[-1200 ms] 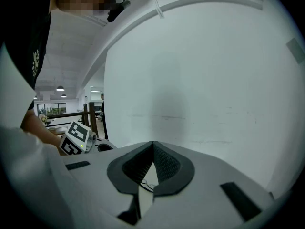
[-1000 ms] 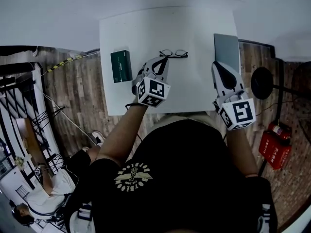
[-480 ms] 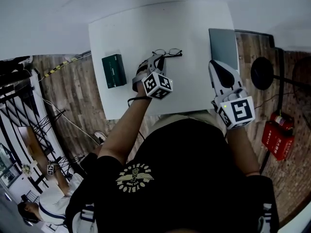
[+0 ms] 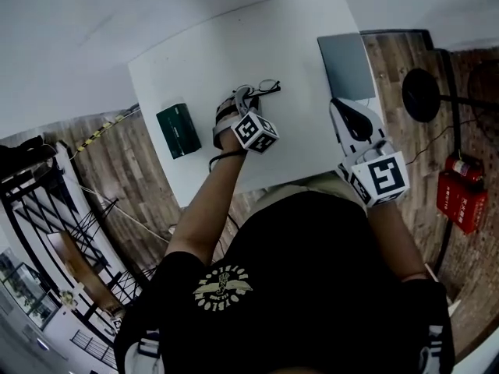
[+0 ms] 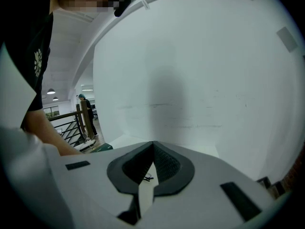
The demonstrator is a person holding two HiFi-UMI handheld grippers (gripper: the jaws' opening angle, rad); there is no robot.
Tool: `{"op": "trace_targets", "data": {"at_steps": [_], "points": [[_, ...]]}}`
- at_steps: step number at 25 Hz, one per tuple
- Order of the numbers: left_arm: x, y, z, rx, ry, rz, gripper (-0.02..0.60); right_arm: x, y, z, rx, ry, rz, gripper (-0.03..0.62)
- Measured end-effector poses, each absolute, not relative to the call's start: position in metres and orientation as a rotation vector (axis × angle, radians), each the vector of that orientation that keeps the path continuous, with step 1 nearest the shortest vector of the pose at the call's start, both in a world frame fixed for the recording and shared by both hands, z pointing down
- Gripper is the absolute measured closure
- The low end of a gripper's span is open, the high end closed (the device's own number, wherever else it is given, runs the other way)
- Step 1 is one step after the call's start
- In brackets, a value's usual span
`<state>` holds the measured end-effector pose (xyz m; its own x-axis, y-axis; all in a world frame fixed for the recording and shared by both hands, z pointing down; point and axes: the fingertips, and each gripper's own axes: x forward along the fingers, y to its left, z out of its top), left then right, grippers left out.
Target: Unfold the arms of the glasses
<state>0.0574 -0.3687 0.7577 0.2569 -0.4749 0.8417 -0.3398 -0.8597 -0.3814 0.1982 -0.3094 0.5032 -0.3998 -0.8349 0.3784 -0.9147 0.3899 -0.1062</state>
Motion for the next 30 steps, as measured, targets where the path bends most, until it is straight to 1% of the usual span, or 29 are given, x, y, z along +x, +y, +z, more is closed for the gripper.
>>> {"op": "trace_targets", "data": {"at_steps": [12, 20, 24, 25, 26, 30], "points": [[0.066, -0.383, 0.770, -2.273, 0.732, -1.692, 0.456, 0.210, -0.297, 0.508, 1.594, -2.357, 0.474, 0.594], [0.076, -0.392, 0.771, -2.226, 0.709, -1.680, 0.457, 0.206, -0.292, 0.506, 1.582, -2.369, 0.503, 0.594], [0.076, -0.388, 0.780, -2.215, 0.668, -1.702, 0.495, 0.207, -0.288, 0.502, 1.588, -2.376, 0.512, 0.594], [0.078, -0.387, 0.777, -2.220, 0.664, -1.689, 0.528, 0.207, -0.287, 0.501, 1.588, -2.378, 0.515, 0.594], [0.080, -0.389, 0.771, -2.215, 0.669, -1.669, 0.546, 0.208, -0.286, 0.500, 1.587, -2.382, 0.522, 0.594], [0.080, -0.392, 0.750, -2.242, 0.748, -1.608, 0.558, 0.211, -0.280, 0.494, 1.598, -2.390, 0.560, 0.594]]}}
